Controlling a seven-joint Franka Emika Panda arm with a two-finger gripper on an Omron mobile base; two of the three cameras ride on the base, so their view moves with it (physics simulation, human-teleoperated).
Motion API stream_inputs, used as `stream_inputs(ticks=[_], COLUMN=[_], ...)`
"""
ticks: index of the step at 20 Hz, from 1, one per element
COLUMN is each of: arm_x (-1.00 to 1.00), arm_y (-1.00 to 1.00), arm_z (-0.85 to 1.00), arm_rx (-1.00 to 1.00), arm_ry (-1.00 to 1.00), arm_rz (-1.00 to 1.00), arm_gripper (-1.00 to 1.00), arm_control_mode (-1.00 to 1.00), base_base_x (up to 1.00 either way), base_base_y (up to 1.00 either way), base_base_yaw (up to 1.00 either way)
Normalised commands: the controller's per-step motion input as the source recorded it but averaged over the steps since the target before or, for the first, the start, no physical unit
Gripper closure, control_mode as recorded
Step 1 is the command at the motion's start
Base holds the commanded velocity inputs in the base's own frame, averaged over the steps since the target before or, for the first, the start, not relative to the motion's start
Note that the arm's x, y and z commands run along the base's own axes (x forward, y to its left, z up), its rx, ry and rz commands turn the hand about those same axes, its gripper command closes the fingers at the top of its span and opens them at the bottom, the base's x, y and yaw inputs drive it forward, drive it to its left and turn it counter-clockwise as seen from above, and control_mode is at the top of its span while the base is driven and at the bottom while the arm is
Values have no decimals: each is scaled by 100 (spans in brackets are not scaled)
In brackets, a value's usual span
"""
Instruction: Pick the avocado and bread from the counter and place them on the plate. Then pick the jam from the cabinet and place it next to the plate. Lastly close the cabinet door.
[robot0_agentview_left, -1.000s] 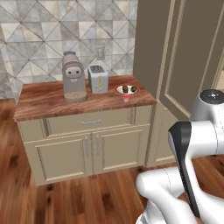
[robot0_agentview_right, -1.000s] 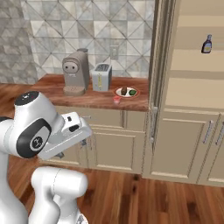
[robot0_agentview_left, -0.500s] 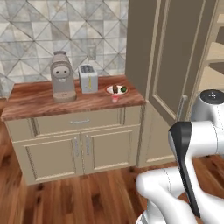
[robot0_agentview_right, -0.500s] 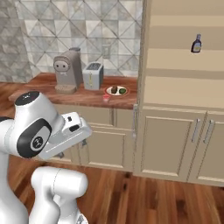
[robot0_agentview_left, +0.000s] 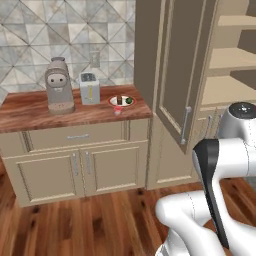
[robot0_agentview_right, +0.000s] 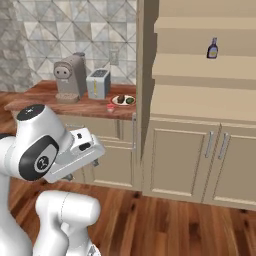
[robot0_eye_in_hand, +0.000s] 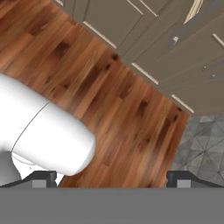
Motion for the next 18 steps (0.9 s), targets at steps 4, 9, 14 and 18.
stream_inputs(ticks=[4, 9, 14, 18], arm_x=[0, 0, 0, 0], arm_y=[0, 0, 0, 0], arm_z=[0, 0, 0, 0], arm_rx=[0, 0, 0, 0], arm_ry=[0, 0, 0, 0], arm_rz=[0, 0, 0, 0], arm_gripper=[-100, -100, -100, -100], arm_control_mode=[100, 100, 100, 100], base_base_x=[-7, -2, 0, 0], base_base_y=[-51, -51, -49, -47], base_base_yaw=[5, 6, 7, 7])
